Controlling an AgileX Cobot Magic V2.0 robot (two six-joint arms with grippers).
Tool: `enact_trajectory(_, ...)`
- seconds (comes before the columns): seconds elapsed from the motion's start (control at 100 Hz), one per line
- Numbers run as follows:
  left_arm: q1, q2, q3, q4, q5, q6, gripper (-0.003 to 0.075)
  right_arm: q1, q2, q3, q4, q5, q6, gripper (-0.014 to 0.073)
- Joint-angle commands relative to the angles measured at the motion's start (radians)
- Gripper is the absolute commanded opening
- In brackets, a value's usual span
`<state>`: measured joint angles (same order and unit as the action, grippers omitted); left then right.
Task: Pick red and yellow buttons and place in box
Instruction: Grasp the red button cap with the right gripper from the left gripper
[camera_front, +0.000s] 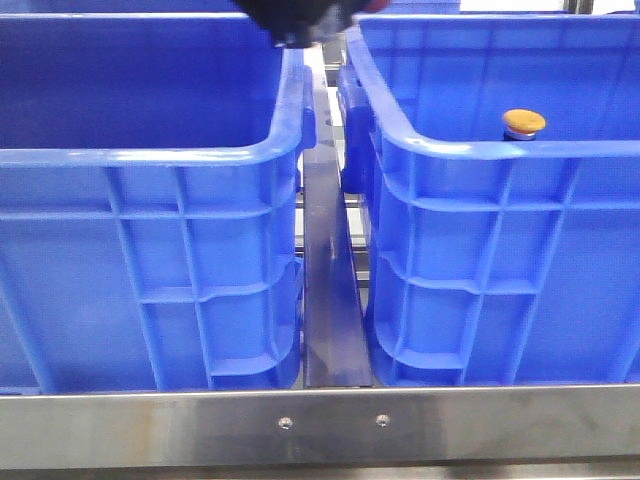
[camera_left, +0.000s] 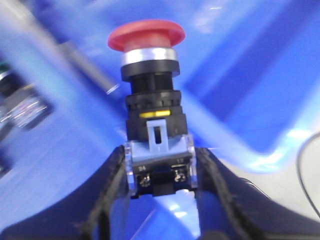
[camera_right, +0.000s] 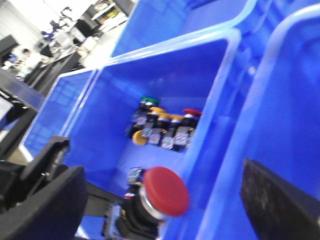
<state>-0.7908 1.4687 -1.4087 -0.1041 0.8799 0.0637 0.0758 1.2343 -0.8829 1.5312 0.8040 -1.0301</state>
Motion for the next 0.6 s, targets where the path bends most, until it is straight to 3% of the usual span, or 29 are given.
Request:
enact_trajectory(0.0, -0.026, -0.047, -0.026, -0.028, -0.069, 0.031, 0.0146, -0.004, -0.025, -0.036, 0.043, 0.044, 0.022, 0.0654)
enact_trajectory(0.24, -0.047, -0.048, -0.026, -0.036, -0.071, 0.042, 0.0146, -0.004, 0.024, -0.036, 0.003, 0.099, 0.098, 0.0654)
enact_trajectory(0.59, -0.047, -0.048, -0.026, -0.037, -0.073, 0.045, 0.0146, -0.003, 0.121, -0.036, 0.009, 0.249, 0.102, 0.0654)
